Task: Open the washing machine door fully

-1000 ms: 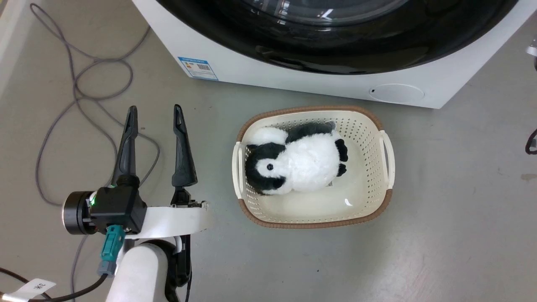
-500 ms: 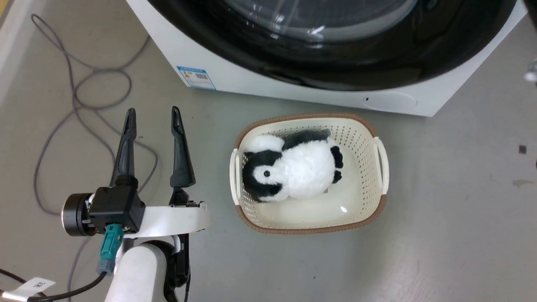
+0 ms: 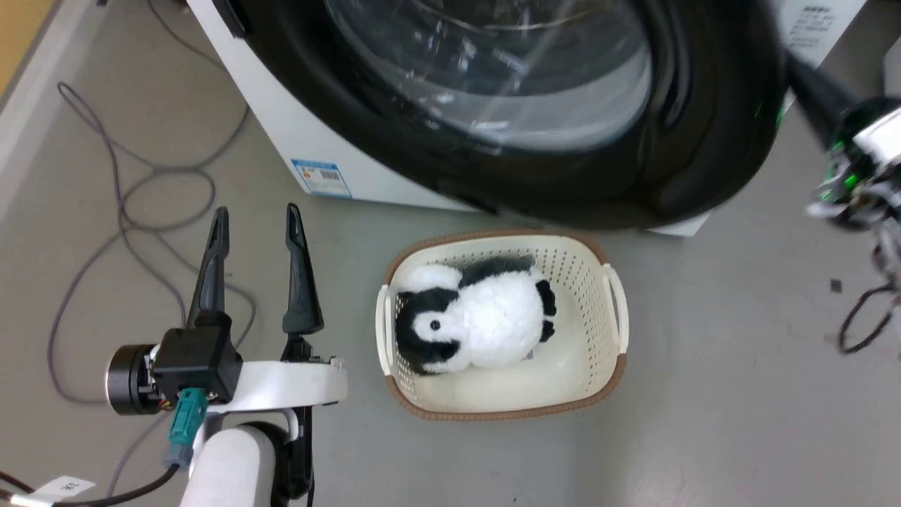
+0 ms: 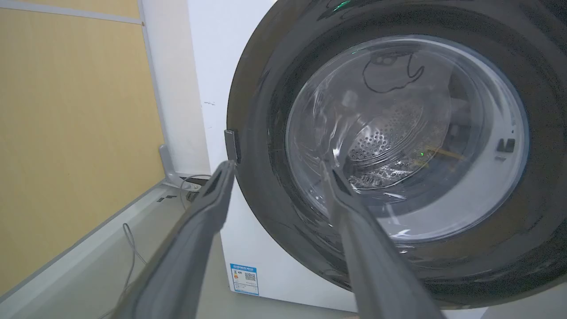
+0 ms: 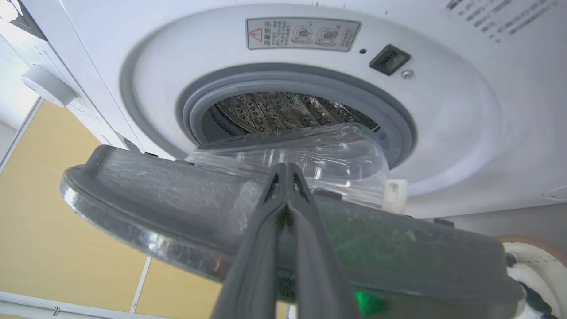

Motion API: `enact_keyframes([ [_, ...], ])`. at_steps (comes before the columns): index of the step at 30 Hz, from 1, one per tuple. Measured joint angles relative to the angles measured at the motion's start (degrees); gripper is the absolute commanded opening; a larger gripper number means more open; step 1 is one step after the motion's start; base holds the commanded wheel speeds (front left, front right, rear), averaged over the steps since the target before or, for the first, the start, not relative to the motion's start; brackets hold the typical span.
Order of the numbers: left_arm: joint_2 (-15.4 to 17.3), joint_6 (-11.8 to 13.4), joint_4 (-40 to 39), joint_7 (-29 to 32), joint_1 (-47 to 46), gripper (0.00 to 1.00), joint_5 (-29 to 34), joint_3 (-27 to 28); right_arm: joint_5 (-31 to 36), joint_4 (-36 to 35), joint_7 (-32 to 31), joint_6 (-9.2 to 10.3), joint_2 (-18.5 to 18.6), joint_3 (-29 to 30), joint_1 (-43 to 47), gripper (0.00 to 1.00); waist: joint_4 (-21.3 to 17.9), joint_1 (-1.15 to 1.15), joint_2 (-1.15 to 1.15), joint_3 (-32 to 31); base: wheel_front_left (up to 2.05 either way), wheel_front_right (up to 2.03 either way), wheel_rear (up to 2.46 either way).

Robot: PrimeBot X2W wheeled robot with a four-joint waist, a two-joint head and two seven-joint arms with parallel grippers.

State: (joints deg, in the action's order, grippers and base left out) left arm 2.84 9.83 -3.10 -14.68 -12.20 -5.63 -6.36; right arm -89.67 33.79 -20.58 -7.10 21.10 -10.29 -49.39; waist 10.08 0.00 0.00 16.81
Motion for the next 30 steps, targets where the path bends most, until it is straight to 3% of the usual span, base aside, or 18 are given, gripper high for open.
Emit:
enact_keyframes([
  [6,0.0,-0.4,0.5,0.0,1.2,1.0,0.2,0.3,-0.4,-3.0,-1.1,-0.01,-1.7,-1.5,4.4,0.0,-0.4,0.0,0.0,-2.1,0.0,0.0,0.0],
  [18,0.0,-1.4,1.7,0.0,4.8,1.0,0.9,1.2,-2.1,-16.2,-6.5,-0.01,-4.2,-5.7,19.4,0.0,-0.7,0.0,0.0,-7.4,0.0,0.0,0.0],
  [30,0.0,-2.4,2.6,0.0,7.3,1.0,1.7,1.2,-2.1,-23.5,-7.6,-0.01,-8.4,-10.3,28.8,0.0,-0.6,-0.01,0.0,-10.9,0.0,0.0,0.0],
])
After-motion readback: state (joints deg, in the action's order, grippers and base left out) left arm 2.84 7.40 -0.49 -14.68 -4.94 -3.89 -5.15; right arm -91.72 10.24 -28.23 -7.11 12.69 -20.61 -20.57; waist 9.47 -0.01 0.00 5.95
